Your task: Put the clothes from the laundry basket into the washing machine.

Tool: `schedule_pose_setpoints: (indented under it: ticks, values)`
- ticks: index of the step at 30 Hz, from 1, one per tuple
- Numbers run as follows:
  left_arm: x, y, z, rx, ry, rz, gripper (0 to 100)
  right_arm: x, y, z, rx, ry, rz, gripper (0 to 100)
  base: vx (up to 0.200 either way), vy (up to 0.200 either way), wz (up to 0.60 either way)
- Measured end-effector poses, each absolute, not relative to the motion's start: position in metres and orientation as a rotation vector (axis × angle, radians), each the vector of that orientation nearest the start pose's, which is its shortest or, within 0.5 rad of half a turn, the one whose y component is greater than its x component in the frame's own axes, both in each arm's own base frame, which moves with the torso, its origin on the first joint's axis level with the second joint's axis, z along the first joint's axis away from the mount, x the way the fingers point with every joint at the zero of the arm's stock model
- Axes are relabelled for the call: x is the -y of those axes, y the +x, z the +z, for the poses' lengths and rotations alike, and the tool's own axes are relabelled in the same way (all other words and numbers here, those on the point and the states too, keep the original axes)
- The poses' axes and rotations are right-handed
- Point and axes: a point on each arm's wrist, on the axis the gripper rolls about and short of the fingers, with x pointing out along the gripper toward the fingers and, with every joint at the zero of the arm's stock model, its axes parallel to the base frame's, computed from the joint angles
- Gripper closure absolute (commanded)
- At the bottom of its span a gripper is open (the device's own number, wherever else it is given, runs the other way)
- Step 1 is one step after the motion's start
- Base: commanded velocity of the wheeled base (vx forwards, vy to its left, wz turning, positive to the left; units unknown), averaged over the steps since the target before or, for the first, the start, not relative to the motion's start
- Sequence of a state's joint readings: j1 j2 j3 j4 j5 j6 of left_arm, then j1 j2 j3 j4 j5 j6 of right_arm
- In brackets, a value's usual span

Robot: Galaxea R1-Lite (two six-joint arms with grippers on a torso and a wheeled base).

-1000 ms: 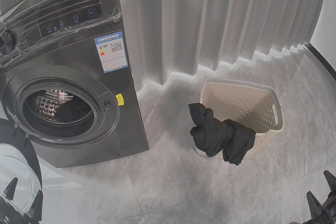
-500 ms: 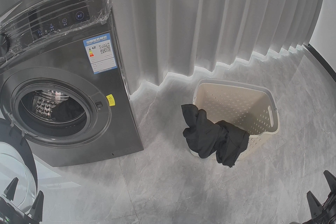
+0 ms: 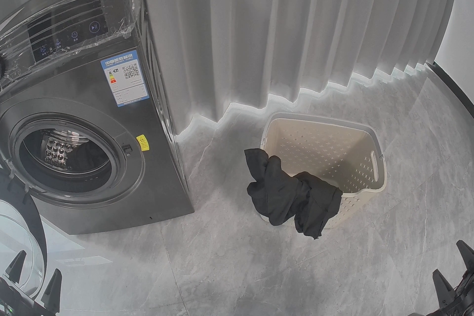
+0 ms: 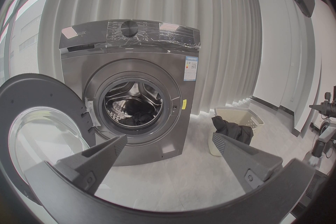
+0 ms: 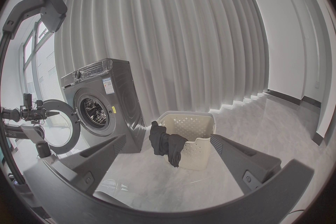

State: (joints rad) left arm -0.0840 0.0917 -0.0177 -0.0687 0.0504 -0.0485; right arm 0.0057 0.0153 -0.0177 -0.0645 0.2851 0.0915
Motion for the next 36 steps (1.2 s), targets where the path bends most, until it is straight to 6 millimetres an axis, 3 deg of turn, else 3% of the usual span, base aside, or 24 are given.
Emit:
schedule_pose_setpoints:
  ticks: [7, 36]
  values:
    - [-0.0025, -0.0163, 0.0892, -0.007, -0.048, -0.034, 0, -0.0063, -0.0241, 0.0872, 0.052, 0.081, 0.296, 0, 0.000, 0.000, -0.43]
    - [-0.0025, -0.0163, 0.0893, -0.007, -0.056, -0.035, 0, -0.0063, -0.0241, 0.0873, 0.052, 0.082, 0.301, 0, 0.000, 0.000, -0.06]
